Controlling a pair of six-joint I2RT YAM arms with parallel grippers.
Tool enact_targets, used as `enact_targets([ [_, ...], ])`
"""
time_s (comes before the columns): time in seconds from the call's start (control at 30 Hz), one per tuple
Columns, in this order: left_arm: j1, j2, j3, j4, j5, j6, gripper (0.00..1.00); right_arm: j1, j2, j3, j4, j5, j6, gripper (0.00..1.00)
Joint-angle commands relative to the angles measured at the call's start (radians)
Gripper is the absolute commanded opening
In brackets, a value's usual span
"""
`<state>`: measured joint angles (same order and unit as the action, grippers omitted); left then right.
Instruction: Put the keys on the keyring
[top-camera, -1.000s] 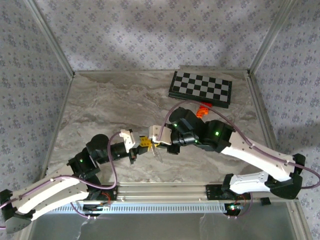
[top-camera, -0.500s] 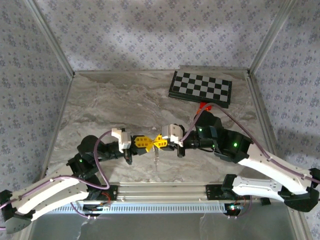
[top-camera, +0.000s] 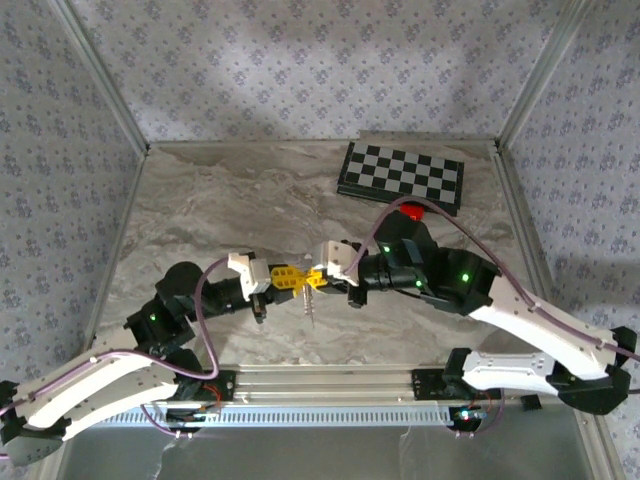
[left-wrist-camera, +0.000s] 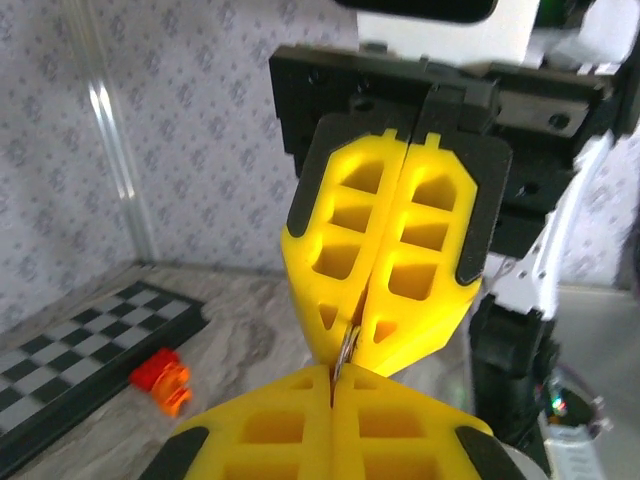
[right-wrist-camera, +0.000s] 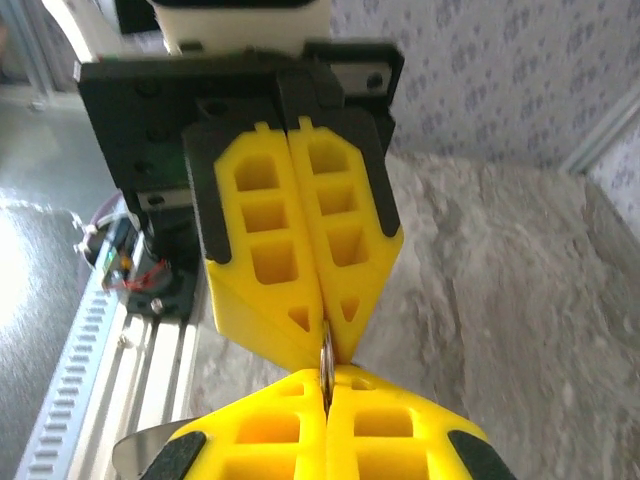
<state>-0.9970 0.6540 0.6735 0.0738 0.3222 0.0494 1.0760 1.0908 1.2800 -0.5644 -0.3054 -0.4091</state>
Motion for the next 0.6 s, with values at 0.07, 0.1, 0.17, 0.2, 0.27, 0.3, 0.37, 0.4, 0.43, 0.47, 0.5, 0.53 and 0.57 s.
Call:
enact_targets([
  [0.07,-0.020,0.056,0.078,-0.143,-0.042,0.093,0.10,0.043,0.096,0.087,-0.189,0.025,-0.081,0.00],
  [0.1,-0.020,0.059,0.080,-0.143,-0.040,0.094,0.10,0.046,0.104,0.095,-0.204,0.028,-0.086,0.00],
  [0.17,-0.020,0.059,0.076,-0.134,-0.038,0.090,0.04,0.048,0.119,0.107,-0.221,0.034,-0.094,0.00],
  [0.2,-0.021,0.057,0.073,-0.130,-0.037,0.087,0.00,0.050,0.122,0.107,-0.223,0.037,-0.095,0.00],
  [0.27,-0.020,0.046,0.066,-0.112,-0.027,0.080,0.00,0.049,0.117,0.100,-0.212,0.033,-0.093,0.00],
  [0.3,-0.019,0.039,0.061,-0.100,-0.018,0.074,0.00,0.048,0.113,0.096,-0.207,0.025,-0.084,0.00],
  [0.37,-0.020,0.013,0.043,-0.063,0.003,0.063,0.00,0.047,0.102,0.088,-0.192,0.000,-0.066,0.00],
  [0.4,-0.020,-0.001,0.038,-0.044,0.012,0.058,0.00,0.045,0.095,0.082,-0.182,-0.005,-0.059,0.00],
  [0.43,-0.020,-0.016,0.029,-0.018,0.023,0.051,0.00,0.043,0.086,0.072,-0.160,-0.015,-0.050,0.00],
  [0.47,-0.020,-0.030,0.020,0.012,0.037,0.043,0.00,0.042,0.077,0.061,-0.137,-0.027,-0.042,0.01],
  [0.5,-0.020,-0.039,0.013,0.037,0.048,0.036,0.00,0.041,0.066,0.047,-0.114,-0.043,-0.030,0.03],
  [0.53,-0.020,-0.046,0.007,0.063,0.062,0.026,0.00,0.038,0.054,0.029,-0.081,-0.063,-0.016,0.04],
  [0.57,-0.020,-0.049,0.003,0.085,0.077,0.017,0.00,0.035,0.042,0.010,-0.046,-0.088,-0.007,0.07],
])
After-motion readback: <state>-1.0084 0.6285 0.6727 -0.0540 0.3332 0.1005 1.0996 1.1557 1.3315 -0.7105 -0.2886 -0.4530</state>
